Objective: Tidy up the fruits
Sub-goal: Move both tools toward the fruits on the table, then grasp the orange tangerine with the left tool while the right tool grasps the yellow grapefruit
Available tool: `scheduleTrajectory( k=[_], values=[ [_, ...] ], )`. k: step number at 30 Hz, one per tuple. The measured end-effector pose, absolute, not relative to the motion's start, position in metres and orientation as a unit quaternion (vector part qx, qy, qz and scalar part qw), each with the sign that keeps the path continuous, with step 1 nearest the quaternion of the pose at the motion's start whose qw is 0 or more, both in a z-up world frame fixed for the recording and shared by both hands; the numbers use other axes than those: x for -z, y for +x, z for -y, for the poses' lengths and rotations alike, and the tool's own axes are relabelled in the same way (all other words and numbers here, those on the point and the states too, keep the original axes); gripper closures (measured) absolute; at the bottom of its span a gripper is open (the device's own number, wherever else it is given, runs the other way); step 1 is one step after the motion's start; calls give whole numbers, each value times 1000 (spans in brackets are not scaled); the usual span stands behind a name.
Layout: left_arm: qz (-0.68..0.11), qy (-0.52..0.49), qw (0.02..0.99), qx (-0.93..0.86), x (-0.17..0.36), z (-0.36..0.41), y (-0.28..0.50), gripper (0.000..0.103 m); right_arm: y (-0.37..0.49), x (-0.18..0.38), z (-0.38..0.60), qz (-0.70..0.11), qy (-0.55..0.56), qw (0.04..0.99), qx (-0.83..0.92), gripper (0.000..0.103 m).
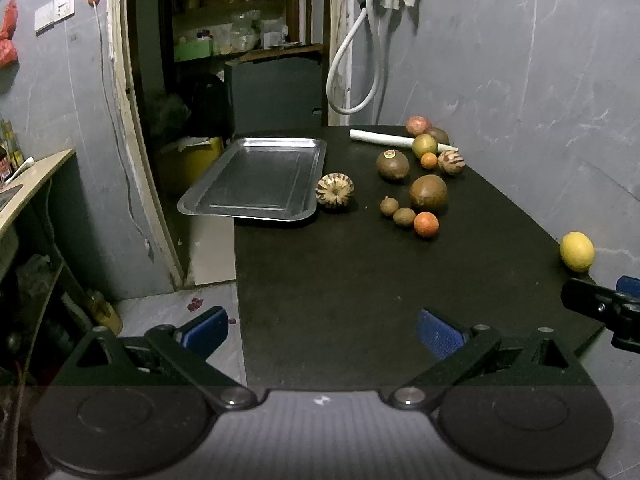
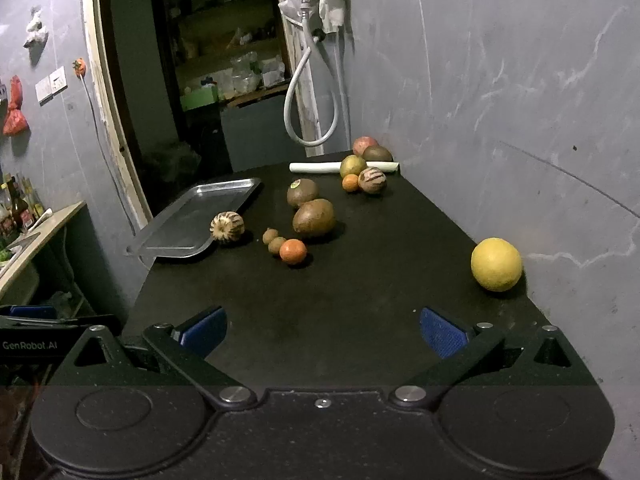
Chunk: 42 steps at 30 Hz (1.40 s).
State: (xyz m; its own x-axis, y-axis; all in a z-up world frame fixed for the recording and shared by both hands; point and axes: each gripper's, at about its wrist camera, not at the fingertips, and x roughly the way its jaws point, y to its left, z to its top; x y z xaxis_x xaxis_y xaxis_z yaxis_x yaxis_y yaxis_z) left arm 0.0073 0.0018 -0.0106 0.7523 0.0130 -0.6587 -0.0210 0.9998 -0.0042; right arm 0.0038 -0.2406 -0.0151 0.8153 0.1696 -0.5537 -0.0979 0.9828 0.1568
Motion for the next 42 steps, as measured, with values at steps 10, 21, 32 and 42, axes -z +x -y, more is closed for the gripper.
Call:
scheduleTrajectory(
  k=[10, 21, 32, 42],
  values=[
    [-374, -4, 927, -10, 17, -2, 22, 1, 15, 22, 241, -319, 69, 943, -70, 0],
    [-417, 6, 909, 4, 32, -7, 52, 1, 42, 36, 238, -349, 82, 932, -49, 0],
    [-432, 12, 899, 67, 30, -31, 116, 1, 80, 42, 227, -369, 94, 924, 37, 0],
    [-425, 31, 889, 169, 36, -28, 169, 1, 80, 49, 218, -373, 91, 914, 128, 0]
  ],
)
